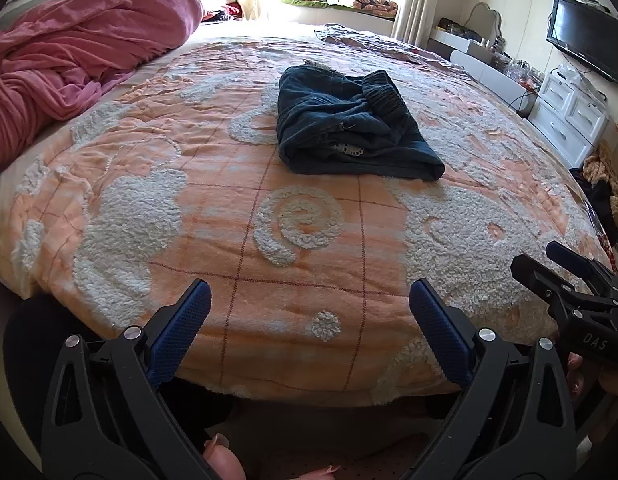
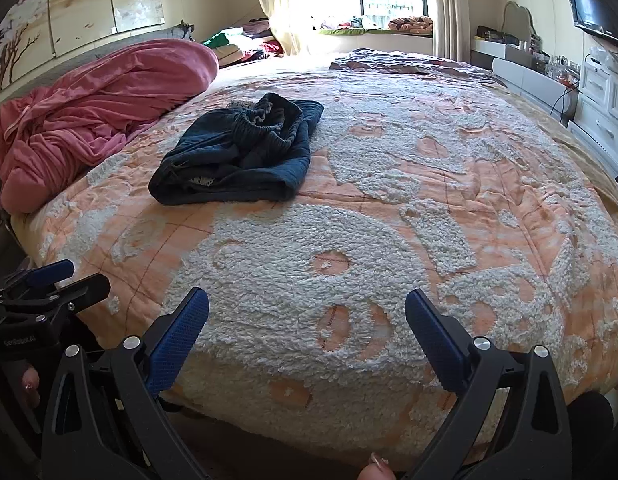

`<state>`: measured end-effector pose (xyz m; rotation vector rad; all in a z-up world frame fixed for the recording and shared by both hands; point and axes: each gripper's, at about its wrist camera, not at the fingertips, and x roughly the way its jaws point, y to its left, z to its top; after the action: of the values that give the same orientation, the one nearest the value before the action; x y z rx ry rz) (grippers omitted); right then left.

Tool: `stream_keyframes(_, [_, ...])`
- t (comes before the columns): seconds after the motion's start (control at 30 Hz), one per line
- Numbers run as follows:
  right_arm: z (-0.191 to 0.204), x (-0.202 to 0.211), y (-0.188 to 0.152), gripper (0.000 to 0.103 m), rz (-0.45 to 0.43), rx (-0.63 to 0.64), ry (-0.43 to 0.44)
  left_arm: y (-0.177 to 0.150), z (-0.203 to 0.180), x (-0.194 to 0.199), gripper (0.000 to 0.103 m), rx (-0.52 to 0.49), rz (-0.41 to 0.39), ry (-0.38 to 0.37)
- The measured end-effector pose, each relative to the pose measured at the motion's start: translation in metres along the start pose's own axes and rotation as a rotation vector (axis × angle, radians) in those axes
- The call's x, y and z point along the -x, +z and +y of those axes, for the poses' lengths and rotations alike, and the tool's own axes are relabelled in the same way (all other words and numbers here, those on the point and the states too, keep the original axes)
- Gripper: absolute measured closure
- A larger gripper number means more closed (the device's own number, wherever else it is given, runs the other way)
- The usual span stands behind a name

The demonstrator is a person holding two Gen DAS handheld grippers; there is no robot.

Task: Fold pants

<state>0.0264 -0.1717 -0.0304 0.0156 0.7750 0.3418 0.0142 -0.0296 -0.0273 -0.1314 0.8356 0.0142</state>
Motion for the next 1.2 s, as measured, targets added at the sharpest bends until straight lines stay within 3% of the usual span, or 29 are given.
stream_keyframes(1.2, [0.0012, 0.0053, -0.0015, 0.005, 0.004, -0.013, -0.018, 0.0016, 0.0011, 0.0056, 0.01, -0.008, 0.003, 0.016])
